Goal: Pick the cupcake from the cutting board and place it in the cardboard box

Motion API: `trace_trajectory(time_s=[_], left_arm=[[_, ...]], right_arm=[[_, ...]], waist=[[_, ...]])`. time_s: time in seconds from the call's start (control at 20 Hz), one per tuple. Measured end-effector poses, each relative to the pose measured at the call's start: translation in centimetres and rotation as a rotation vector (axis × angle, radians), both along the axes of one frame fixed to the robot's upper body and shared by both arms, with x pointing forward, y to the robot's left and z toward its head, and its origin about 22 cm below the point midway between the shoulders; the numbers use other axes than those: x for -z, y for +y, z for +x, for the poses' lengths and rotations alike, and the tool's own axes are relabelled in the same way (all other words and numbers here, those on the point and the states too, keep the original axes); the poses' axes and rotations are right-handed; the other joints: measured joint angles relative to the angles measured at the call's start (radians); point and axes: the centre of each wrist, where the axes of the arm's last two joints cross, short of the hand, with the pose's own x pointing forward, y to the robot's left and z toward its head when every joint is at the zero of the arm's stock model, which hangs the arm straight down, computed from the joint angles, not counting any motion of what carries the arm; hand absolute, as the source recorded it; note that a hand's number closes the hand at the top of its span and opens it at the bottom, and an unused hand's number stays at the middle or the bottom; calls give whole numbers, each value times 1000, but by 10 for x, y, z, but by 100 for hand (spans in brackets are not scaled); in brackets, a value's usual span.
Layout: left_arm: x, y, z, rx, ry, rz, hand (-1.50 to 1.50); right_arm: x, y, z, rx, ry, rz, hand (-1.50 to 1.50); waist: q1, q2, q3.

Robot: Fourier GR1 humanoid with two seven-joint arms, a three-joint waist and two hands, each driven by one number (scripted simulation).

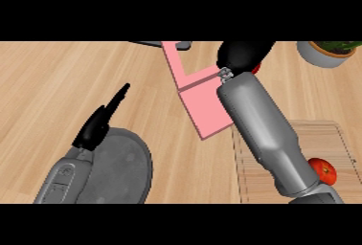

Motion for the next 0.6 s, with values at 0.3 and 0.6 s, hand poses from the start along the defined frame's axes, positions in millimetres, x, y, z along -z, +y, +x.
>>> trace_trajectory(time_s=[0.3, 0.6], left_arm=[[3, 5, 1, -23, 14, -2, 0], [7, 12, 0, -65, 20, -5, 0]], right_arm=[[-45, 14, 12, 56, -56, -46, 150], [-69, 13, 21, 116, -55, -51, 150]], waist=[[-26, -5, 1], [-68, -12, 2]])
